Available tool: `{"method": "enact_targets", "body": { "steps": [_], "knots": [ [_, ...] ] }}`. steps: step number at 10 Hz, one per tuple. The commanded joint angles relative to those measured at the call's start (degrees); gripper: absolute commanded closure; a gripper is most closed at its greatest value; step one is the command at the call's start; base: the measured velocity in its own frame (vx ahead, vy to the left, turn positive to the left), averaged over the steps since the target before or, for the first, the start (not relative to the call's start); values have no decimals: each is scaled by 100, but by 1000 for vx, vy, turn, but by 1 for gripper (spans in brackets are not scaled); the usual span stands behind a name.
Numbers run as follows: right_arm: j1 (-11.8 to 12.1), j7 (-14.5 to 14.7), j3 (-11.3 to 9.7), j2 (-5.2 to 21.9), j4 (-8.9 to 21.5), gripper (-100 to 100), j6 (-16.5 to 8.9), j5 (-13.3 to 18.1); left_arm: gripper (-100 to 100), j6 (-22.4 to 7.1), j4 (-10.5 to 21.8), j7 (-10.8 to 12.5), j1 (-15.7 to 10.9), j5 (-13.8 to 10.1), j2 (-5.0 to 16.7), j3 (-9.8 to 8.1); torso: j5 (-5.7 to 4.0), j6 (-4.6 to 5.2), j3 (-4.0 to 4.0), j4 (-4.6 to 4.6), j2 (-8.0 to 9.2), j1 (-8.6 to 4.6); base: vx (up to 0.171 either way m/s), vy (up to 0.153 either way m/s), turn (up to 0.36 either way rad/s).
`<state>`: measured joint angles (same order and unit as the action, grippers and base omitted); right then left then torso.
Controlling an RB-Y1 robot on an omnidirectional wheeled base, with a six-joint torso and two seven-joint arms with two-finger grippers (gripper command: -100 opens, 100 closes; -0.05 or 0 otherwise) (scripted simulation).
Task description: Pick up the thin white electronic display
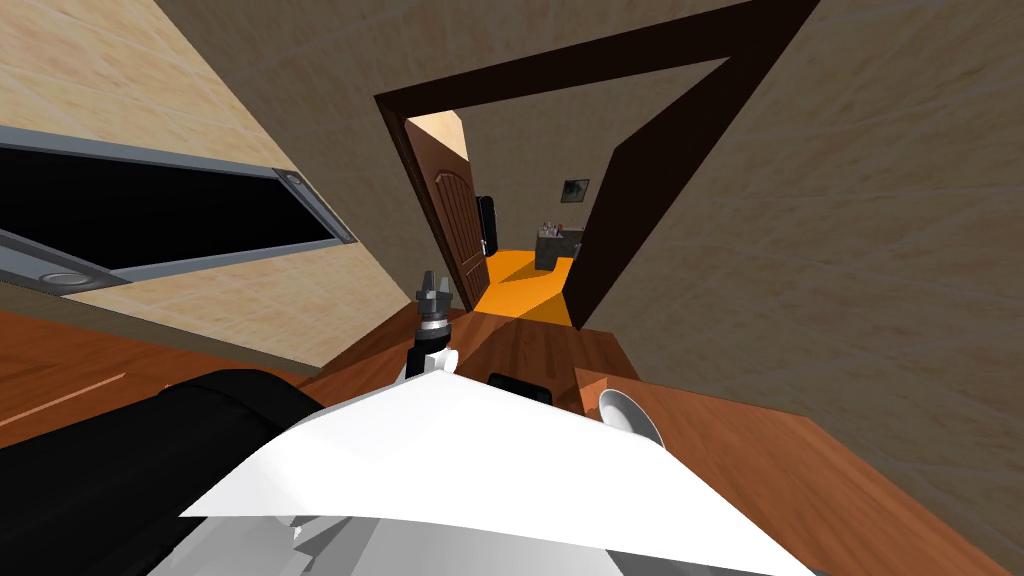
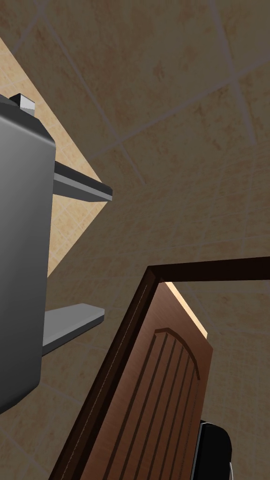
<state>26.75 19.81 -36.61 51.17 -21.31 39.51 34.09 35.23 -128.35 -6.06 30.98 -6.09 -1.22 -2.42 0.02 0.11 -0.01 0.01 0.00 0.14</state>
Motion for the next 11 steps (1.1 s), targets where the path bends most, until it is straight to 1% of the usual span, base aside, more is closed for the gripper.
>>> {"method": "enact_targets", "body": {
  "steps": [1,2,3,4,8,9,10,11],
  "knots": [
    [-4,-23,-16,-135,-107,-100,-163,14,0,0,0,0,0,0,0,0,0,0,0,0,0,0,-9,-26,39],
    [-4,-23,-16,-135,-107,-100,-163,14,0,0,0,0,0,0,0,0,-2,-1,1,0,1,-8,-15,-38,44],
    [-55,11,-17,-145,2,-100,-77,17,0,0,0,0,0,0,0,0,-3,0,2,1,5,-14,-7,-14,7],
    [-44,-2,-18,-143,-30,100,-103,17,0,0,0,0,0,0,0,0,-6,0,3,1,5,-18,0,0,0],
    [-42,-5,-20,-150,-30,100,-88,16,0,0,0,0,0,0,0,0,-12,-3,6,4,8,-37,0,0,0],
    [-42,-4,-20,-150,-30,0,-89,17,0,0,0,0,0,0,0,0,-13,-3,6,4,8,-38,0,0,0],
    [44,-34,-2,38,-148,100,-34,-1,0,0,0,0,0,0,0,0,-13,-2,6,4,8,-38,8,30,-61],
    [80,-42,8,167,-180,100,62,-13,0,0,0,0,0,0,0,0,-6,0,4,2,6,-29,16,61,-72]
  ]
}}
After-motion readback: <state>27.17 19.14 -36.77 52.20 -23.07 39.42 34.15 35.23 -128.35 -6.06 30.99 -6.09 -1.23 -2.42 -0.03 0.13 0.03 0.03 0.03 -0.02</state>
